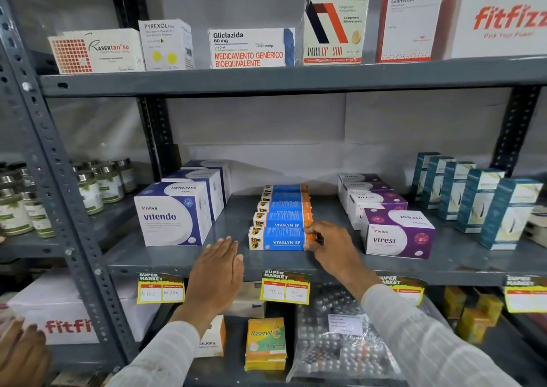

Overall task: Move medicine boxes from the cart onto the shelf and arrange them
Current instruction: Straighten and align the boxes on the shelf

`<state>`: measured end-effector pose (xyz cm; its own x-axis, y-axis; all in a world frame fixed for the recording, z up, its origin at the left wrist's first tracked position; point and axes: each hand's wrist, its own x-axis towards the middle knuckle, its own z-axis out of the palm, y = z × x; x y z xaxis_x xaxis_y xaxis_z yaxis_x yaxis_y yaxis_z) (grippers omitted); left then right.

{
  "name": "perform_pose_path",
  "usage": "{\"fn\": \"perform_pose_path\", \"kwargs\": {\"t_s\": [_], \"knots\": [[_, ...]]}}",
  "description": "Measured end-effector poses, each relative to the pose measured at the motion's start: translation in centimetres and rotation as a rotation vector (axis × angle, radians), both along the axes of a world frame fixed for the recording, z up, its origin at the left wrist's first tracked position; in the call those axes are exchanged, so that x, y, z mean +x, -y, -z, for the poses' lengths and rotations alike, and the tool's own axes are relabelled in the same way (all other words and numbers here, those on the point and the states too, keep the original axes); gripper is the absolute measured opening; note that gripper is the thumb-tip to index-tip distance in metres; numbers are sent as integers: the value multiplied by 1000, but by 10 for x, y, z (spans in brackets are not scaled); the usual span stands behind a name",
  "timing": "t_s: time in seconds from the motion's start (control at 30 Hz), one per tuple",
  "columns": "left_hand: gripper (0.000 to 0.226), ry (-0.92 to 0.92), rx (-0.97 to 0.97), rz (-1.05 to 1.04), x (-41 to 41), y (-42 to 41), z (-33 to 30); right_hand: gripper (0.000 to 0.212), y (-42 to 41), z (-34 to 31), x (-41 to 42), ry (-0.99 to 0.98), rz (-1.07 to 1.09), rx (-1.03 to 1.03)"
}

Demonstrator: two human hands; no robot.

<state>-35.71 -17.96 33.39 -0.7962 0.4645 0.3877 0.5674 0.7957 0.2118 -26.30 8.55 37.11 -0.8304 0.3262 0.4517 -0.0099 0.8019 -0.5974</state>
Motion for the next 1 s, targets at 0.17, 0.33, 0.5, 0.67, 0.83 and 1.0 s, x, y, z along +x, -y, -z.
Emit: {"fn": "perform_pose_path", "kwargs": {"t_s": [0.17,0.33,0.5,0.67,0.83,1.0], "knots": [[69,-7,1,-5,1,1,-1,42,7,-6,18,-21,-39,16],[67,4,65,-14,0,0,-4,40,-13,0,74,-349,129,117],[69,-46,28,-93,6,-14,-7,105,-62,-4,101,-384,549,-85],[72,-54,5,-94,9,-16,-7,148,-66,0,82,-164,680,-142],[69,-48,-20,-80,8,-13,-7,121,-69,-9,70,-85,691,-107],[62,-32,-13,-79,8,-14,-7,114,-76,-9,74,-47,554,-103]]}}
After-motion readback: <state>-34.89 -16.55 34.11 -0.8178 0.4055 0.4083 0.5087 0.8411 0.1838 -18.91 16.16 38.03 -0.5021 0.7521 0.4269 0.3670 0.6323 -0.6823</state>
